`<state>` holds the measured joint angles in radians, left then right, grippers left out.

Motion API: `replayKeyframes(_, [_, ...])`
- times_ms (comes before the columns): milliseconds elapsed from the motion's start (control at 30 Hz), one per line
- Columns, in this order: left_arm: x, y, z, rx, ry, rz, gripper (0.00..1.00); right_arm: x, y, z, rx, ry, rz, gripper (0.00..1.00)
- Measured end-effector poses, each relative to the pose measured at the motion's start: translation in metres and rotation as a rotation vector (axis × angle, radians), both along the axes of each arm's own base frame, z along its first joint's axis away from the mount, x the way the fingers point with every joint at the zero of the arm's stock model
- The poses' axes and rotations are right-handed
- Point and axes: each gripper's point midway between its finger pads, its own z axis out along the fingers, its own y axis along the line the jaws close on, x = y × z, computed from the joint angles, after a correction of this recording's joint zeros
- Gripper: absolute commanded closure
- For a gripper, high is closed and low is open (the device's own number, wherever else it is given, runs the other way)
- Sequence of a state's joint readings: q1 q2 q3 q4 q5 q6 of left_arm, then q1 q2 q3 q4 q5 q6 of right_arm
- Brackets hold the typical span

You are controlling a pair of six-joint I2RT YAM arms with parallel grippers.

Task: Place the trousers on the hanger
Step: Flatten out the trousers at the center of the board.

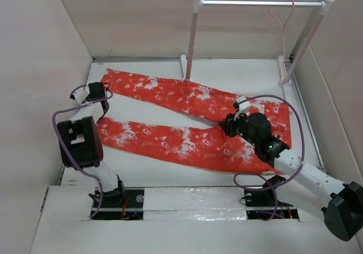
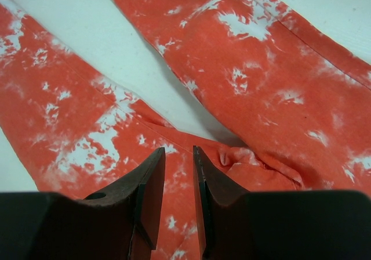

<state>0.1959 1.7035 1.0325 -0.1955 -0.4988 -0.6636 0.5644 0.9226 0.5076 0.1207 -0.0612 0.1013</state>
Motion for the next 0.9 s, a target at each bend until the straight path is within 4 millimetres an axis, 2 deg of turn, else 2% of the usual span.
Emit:
replayKeyframes(167, [-0.018, -0.023, 0.074, 0.022, -0.21, -0.024, 1.0, -0.001, -0.001, 0.002, 0.002, -0.004, -0.001, 0.68])
replayKeyframes(233, [-0.03, -0.025, 0.099, 0.029, -0.293, -0.018, 1.0, -0.002, -0.001, 0.007, 0.011, -0.019, -0.001, 0.68])
replayKeyframes(300, [-0.044, -0.027, 0.118, 0.036, -0.358, -0.01, 1.0, -0.002, -0.002, 0.014, 0.024, -0.038, -0.001, 0.68])
replayKeyframes(400, [-0.063, -0.03, 0.132, 0.042, -0.406, -0.006, 1.0, -0.003, -0.002, 0.019, 0.033, -0.053, -0.001, 0.68])
replayKeyframes(467, [-0.072, -0.03, 0.138, 0.048, -0.415, -0.004, 1.0, -0.004, -0.003, 0.02, 0.034, -0.055, -0.001, 0.68])
replayKeyframes(567, [-0.075, -0.03, 0.141, 0.054, -0.42, -0.004, 1.0, -0.004, -0.003, 0.02, 0.034, -0.054, -0.001, 0.68])
replayKeyframes(667, [-0.068, -0.029, 0.13, 0.049, -0.37, -0.006, 1.0, -0.003, -0.003, 0.02, 0.033, -0.054, -0.004, 0.68])
replayKeyframes(833, [-0.024, -0.021, 0.1, 0.037, -0.216, -0.001, 1.0, -0.001, -0.006, 0.019, 0.028, -0.056, -0.026, 0.68])
replayKeyframes(900, [0.003, -0.016, 0.091, 0.033, -0.171, -0.004, 1.0, 0.0, -0.008, 0.019, 0.023, -0.057, -0.04, 0.68])
